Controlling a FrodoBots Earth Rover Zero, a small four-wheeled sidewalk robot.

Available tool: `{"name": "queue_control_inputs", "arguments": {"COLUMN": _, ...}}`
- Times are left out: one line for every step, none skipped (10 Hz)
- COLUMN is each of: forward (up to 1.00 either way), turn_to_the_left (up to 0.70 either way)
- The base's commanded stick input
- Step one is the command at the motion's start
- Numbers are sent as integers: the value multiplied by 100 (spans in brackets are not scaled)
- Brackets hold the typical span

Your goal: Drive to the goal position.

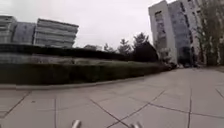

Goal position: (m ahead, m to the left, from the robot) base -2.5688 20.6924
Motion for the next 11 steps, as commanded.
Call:
{"name": "queue_control_inputs", "arguments": {"forward": 0, "turn_to_the_left": 100}}
{"name": "queue_control_inputs", "arguments": {"forward": 0, "turn_to_the_left": 100}}
{"name": "queue_control_inputs", "arguments": {"forward": 0, "turn_to_the_left": 100}}
{"name": "queue_control_inputs", "arguments": {"forward": 0, "turn_to_the_left": 100}}
{"name": "queue_control_inputs", "arguments": {"forward": 0, "turn_to_the_left": 100}}
{"name": "queue_control_inputs", "arguments": {"forward": 0, "turn_to_the_left": 100}}
{"name": "queue_control_inputs", "arguments": {"forward": 0, "turn_to_the_left": 100}}
{"name": "queue_control_inputs", "arguments": {"forward": 0, "turn_to_the_left": 100}}
{"name": "queue_control_inputs", "arguments": {"forward": 0, "turn_to_the_left": 100}}
{"name": "queue_control_inputs", "arguments": {"forward": 0, "turn_to_the_left": 100}}
{"name": "queue_control_inputs", "arguments": {"forward": 0, "turn_to_the_left": 100}}
